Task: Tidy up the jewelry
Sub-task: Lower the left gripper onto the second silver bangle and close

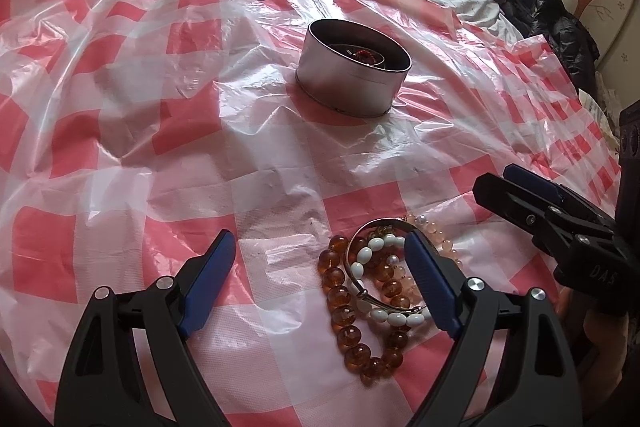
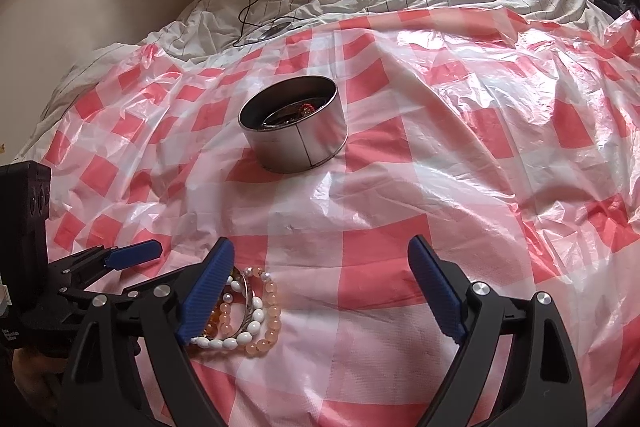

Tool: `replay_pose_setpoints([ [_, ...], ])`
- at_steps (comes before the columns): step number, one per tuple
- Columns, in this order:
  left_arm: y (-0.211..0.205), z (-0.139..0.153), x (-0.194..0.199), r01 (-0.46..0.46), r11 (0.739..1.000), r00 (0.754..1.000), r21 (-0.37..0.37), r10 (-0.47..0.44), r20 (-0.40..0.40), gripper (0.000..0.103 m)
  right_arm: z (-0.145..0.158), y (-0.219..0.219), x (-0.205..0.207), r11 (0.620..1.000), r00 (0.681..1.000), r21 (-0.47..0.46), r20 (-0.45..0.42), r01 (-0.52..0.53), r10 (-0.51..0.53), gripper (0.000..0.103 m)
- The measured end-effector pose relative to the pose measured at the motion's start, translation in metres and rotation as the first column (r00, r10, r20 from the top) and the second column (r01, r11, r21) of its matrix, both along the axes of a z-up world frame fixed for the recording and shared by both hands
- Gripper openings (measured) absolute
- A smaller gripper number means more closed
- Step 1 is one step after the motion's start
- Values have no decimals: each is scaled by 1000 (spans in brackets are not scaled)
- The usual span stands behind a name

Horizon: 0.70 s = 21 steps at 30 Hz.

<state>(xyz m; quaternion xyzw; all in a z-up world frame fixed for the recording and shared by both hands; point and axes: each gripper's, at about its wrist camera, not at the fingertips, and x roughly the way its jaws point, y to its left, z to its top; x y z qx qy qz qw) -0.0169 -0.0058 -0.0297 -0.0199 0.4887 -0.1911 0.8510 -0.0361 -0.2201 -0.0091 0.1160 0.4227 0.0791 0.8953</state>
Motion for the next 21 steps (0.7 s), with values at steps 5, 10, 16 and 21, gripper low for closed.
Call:
replay_pose_setpoints([
  [5, 1, 1, 0, -3, 1000, 1000, -7, 3, 4, 82, -1, 0, 0, 1000, 1000, -2, -2, 1, -1, 85],
  [10, 18, 4, 4, -17, 994, 1000, -109, 15, -12, 82, 0, -3, -1, 1000, 1000, -8, -2, 3, -3, 85],
  [16, 38, 3, 11, -67, 972, 997, -224, 55, -57, 82, 3, -23, -6, 998, 999, 53, 6, 40, -41, 85],
  [21, 19, 2, 8, -9, 985, 1000, -172, 5, -27, 82, 4, -34, -6, 990, 998, 127, -1, 60, -61, 85],
])
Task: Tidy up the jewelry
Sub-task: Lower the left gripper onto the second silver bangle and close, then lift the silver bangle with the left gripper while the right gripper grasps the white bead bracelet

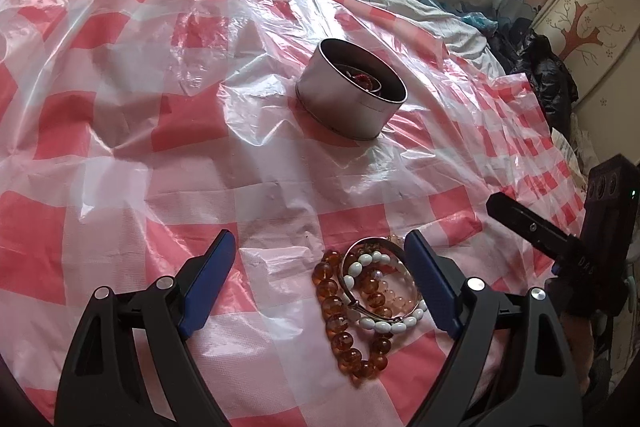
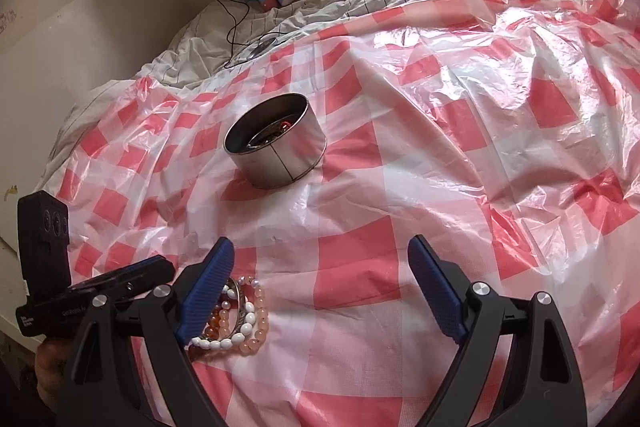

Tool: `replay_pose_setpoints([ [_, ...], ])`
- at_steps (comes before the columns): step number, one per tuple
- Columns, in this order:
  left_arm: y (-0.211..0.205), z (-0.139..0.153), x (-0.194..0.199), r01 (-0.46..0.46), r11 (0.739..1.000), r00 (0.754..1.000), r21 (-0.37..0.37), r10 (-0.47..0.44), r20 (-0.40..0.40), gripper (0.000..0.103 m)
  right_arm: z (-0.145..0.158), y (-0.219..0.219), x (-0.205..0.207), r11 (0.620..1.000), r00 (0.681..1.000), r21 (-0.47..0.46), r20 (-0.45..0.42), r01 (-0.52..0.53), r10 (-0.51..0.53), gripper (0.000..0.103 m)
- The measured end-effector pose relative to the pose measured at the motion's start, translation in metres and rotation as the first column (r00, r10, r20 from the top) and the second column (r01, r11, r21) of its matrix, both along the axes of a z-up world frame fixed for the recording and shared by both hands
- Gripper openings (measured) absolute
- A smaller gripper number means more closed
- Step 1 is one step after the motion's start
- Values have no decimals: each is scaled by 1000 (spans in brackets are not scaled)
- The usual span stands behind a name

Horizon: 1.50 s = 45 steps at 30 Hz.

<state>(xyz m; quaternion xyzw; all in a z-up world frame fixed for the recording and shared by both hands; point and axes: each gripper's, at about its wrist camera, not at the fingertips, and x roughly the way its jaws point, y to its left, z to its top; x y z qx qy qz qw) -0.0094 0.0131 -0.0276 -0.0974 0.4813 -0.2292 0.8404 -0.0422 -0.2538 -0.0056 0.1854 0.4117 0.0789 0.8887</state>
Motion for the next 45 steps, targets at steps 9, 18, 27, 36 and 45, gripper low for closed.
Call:
replay_pose_setpoints([
  [9, -36, -6, -9, 95, 969, 990, 227, -116, 81, 82, 8, -2, -1, 999, 1000, 33, 26, -7, 7, 88],
  [18, -35, -10, -11, 161, 970, 984, 182, -172, 45, 20, 8, -1, -1, 999, 1000, 41, 26, -12, 11, 88],
  [27, -5, 3, -6, 106, 994, 994, -37, -105, 28, 5, 5, 9, 1, 998, 999, 38, 11, -50, 50, 88],
  [36, 33, 10, 3, -34, 997, 999, -76, 37, 34, 5, 2, 65, -6, 947, 948, -46, 10, -318, 319, 88],
  [45, 61, 12, 2, -69, 994, 997, -84, 73, 36, 5, -21, 137, -32, 770, 837, -354, -79, -531, 541, 57],
])
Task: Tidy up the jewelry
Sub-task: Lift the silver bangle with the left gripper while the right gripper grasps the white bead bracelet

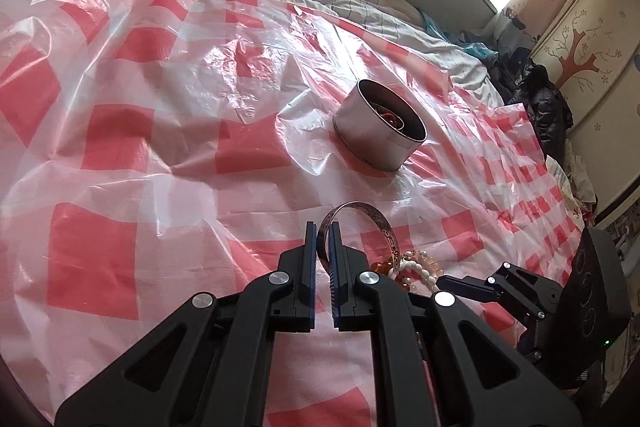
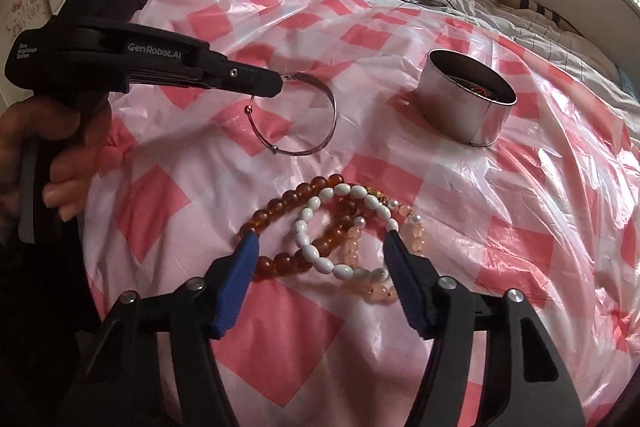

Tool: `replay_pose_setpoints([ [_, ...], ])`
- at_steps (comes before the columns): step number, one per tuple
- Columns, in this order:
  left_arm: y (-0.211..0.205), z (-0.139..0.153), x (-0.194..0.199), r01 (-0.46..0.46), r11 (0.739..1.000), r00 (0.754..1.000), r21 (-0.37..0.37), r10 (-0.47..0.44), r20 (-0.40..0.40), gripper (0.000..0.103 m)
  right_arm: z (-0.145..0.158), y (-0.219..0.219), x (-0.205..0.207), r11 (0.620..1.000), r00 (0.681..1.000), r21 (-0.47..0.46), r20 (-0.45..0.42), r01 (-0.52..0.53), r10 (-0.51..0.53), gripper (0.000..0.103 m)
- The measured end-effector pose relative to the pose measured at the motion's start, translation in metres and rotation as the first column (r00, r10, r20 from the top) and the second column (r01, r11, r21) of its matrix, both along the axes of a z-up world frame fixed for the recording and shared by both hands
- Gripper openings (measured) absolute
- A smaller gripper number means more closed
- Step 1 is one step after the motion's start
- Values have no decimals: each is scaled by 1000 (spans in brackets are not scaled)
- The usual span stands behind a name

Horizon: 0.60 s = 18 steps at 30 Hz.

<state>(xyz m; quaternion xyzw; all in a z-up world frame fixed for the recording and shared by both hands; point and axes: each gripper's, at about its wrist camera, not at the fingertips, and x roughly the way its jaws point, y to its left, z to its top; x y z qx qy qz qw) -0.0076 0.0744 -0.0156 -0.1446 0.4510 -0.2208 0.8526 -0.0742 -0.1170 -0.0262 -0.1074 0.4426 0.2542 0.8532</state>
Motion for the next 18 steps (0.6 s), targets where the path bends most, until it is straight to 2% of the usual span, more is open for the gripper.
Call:
replay_pose_setpoints([
  [2, 3, 0, 0, -3, 1000, 1000, -2, 3, 1, 5, -3, -3, 3, 1000, 1000, -11, -7, 15, -15, 37],
  [3, 4, 1, -1, -4, 1000, 1000, -4, 4, 2, 5, -6, -4, 4, 1000, 1000, -4, -21, 18, -18, 34],
  [5, 5, 1, -1, -3, 1000, 1000, -6, 3, 3, 5, -6, -6, 3, 1000, 999, 8, -34, 13, -12, 19],
  [7, 5, 1, -2, -1, 1000, 1000, -5, 1, 4, 5, -7, -7, 3, 1000, 999, 30, -48, 10, -9, 15],
  [8, 5, 1, -2, 0, 1000, 1000, -6, 0, 4, 5, -6, -9, 4, 999, 999, 41, -51, 16, -14, 8],
  [11, 4, 2, -3, 2, 1000, 1000, -7, -2, 5, 5, 2, -21, 7, 989, 997, 136, -65, 52, -43, 8],
  [14, 3, 2, -3, 1, 1000, 1000, -8, -1, 4, 5, 13, -37, 11, 962, 994, 255, -71, 93, -78, 8],
  [18, 1, 2, -3, 4, 1000, 1000, -6, -4, 5, 5, 26, -64, 19, 891, 988, 427, -91, 152, -125, 8],
])
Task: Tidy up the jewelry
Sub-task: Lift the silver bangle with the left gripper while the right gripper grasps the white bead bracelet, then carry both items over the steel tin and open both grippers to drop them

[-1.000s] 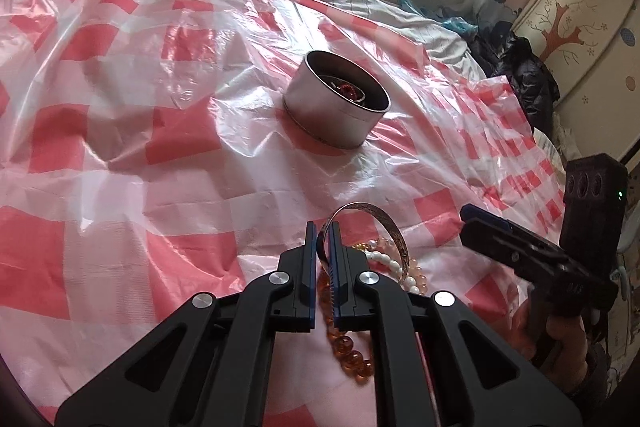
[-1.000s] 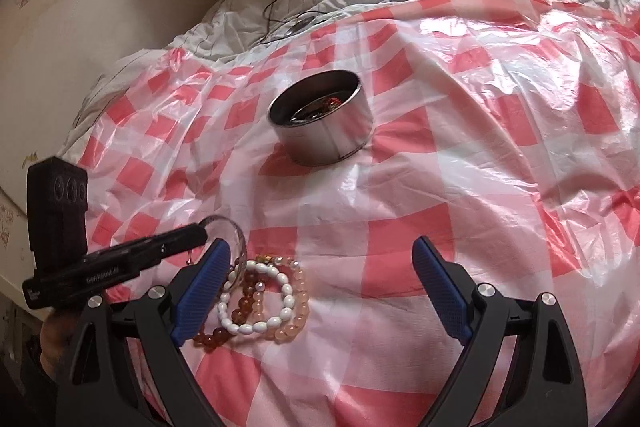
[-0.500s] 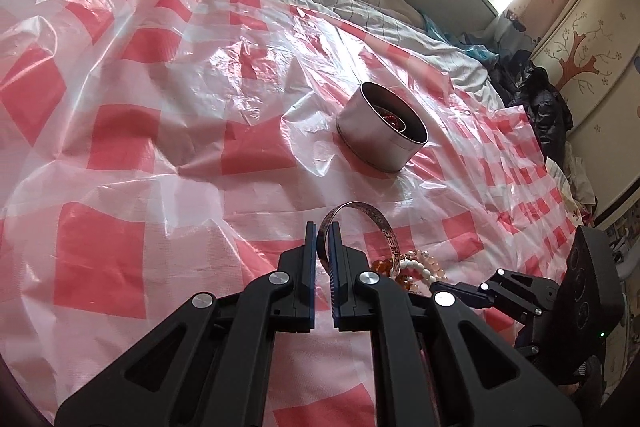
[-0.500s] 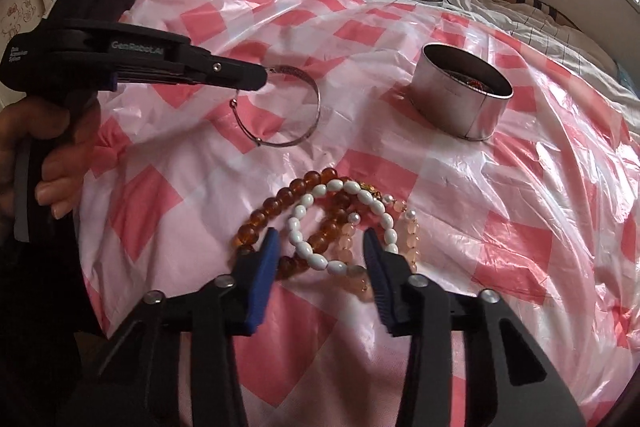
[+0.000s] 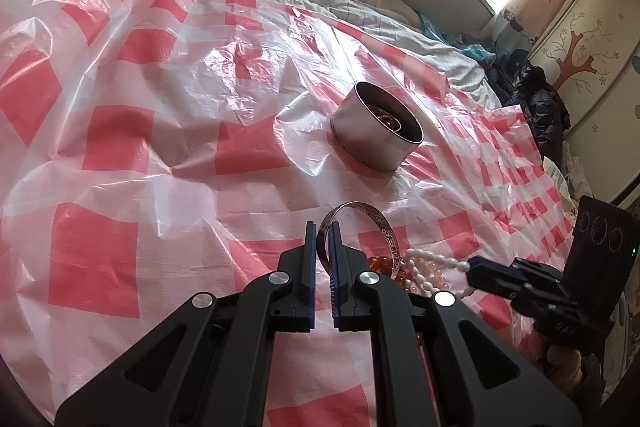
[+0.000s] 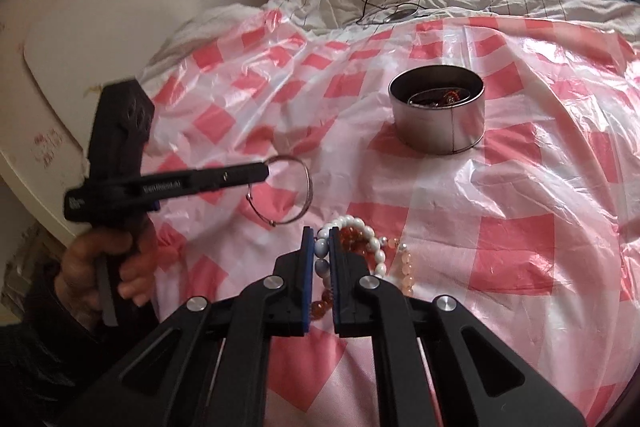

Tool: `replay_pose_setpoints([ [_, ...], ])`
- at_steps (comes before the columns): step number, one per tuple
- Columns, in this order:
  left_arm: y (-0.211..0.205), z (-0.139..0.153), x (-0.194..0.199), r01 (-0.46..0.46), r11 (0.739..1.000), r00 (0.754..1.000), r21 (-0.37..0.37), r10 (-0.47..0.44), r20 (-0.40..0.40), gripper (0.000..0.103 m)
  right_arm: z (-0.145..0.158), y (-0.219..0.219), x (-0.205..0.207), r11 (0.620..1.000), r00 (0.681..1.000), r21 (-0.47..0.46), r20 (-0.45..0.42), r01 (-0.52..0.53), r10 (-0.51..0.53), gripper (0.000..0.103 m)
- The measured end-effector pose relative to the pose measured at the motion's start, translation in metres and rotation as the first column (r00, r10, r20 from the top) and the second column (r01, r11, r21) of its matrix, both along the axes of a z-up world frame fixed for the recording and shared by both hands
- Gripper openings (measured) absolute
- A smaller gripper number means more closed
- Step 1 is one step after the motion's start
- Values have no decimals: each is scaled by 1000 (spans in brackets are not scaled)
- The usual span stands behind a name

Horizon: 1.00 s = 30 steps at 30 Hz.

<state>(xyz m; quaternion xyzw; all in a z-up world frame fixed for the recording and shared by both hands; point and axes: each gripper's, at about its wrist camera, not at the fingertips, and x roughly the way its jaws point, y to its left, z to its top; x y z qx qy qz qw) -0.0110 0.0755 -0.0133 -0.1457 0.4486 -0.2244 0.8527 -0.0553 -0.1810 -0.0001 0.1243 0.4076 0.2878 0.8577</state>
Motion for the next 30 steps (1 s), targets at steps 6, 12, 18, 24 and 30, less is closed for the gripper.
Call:
replay_pose_setpoints([
  [6, -6, -1, 1, 8, 1000, 1000, 1, -8, -2, 5, 12, -42, 6, 964, 995, 246, -2, 97, -100, 8],
  [12, -14, -3, 3, 18, 1000, 1000, -1, -18, -4, 5, 23, -64, 7, 942, 982, 291, 35, 169, -187, 8],
  [18, -24, -3, 5, 31, 999, 1000, -7, -31, -4, 5, 18, -80, 9, 913, 977, 358, 9, 197, -215, 8],
  [24, -36, -1, 7, 48, 999, 999, -11, -48, 2, 5, 15, -87, 15, 893, 974, 397, -16, 212, -224, 8],
  [30, -44, 13, 19, 59, 998, 998, -24, -58, 41, 5, 17, -89, 32, 882, 974, 423, -7, 209, -227, 8],
])
